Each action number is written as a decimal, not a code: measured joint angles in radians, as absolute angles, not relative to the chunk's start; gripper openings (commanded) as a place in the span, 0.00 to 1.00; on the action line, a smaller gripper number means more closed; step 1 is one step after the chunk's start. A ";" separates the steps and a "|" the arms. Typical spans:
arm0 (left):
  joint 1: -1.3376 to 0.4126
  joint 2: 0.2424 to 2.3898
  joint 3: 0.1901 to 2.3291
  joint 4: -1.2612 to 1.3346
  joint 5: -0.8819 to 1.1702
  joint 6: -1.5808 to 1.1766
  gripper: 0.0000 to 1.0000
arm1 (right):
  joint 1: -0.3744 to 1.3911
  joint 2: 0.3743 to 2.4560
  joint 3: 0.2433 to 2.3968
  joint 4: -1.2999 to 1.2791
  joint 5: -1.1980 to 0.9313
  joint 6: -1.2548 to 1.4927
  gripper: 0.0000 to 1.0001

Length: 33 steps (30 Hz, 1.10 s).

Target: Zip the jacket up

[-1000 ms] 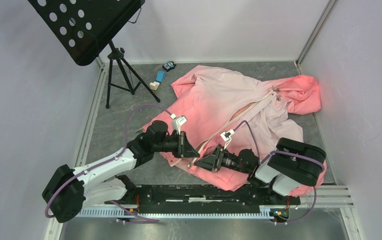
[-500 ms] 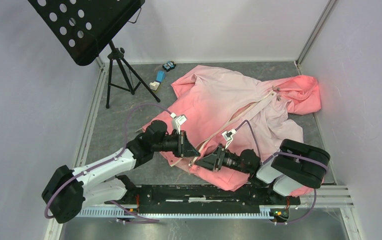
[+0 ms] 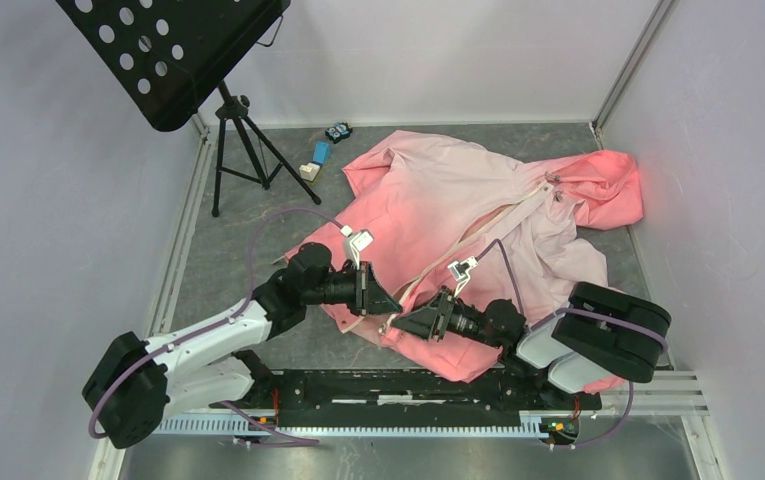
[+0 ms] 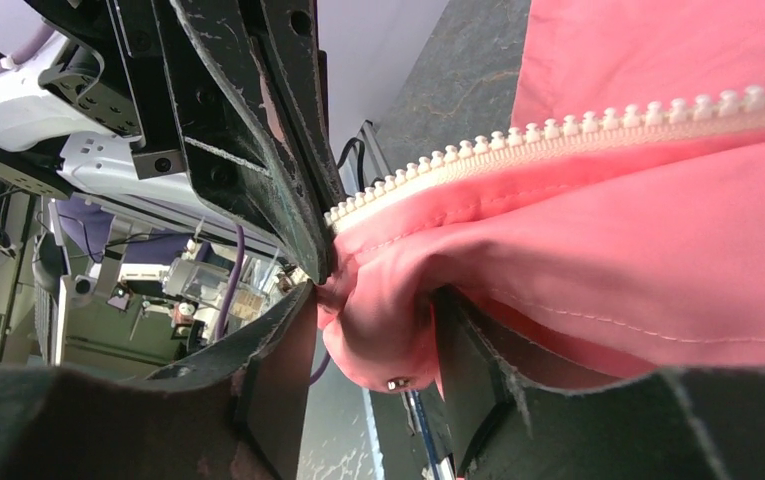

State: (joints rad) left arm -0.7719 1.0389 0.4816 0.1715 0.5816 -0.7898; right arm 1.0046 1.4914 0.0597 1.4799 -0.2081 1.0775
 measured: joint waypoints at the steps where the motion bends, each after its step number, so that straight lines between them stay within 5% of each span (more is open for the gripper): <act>1: -0.772 1.041 0.479 0.182 0.584 -0.793 0.02 | 1.006 1.493 0.060 1.480 -0.208 1.078 0.46; 9: -0.772 1.042 0.469 0.205 0.586 -0.799 0.02 | 1.006 1.494 0.065 1.480 -0.204 1.076 0.22; 12: -0.772 1.042 0.467 0.205 0.586 -0.799 0.02 | 1.006 1.494 0.065 1.481 -0.202 1.071 0.02; 17: -0.772 1.042 0.467 0.197 0.585 -0.799 0.02 | 1.006 1.494 0.065 1.481 -0.200 1.049 0.00; 20: -0.772 1.040 0.471 0.170 0.577 -0.798 0.25 | 1.006 1.494 0.061 1.481 -0.204 1.020 0.00; 24: -0.772 1.009 0.516 0.033 0.556 -0.761 0.77 | 0.994 1.488 0.039 1.480 -0.210 0.955 0.01; 25: -0.772 0.992 0.537 -0.020 0.544 -0.741 0.98 | 0.988 1.481 0.031 1.480 -0.213 0.935 0.00; 33: -0.772 0.959 0.823 -0.511 0.358 -0.554 0.97 | 0.960 1.248 0.023 1.393 -0.261 0.702 0.00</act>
State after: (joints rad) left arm -0.7719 0.9588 0.8230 -0.5114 0.3580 -0.5541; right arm 0.9596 1.2476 0.0235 1.3926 -0.2611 0.7021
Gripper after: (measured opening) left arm 0.993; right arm 0.023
